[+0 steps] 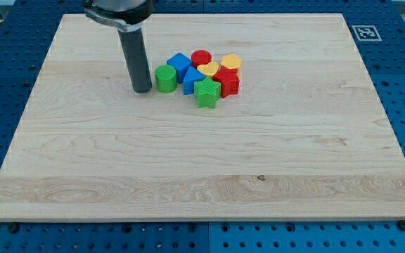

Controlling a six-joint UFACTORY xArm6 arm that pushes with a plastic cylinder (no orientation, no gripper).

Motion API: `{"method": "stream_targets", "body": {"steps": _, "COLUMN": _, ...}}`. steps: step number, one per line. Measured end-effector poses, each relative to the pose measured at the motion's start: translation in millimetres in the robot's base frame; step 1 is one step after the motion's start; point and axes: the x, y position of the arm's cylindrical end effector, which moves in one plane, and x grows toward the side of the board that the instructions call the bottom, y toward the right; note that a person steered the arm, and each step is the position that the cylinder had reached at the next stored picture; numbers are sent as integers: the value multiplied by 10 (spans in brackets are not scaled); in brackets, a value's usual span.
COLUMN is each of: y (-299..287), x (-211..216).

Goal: Push the group of blocks slightly down

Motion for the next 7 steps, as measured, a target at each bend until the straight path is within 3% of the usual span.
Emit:
{"method": "stream_targets", "body": {"steps": 3, "y": 366, "x": -98}}
{"method": "stream_targets", "body": {"steps": 5, "y": -222, "x": -280}}
{"method": "stream_targets", "body": {"steps": 6, "y": -242, "x": -553}}
{"method": "stream_targets", "body": {"steps": 7, "y": 62, "x": -568}}
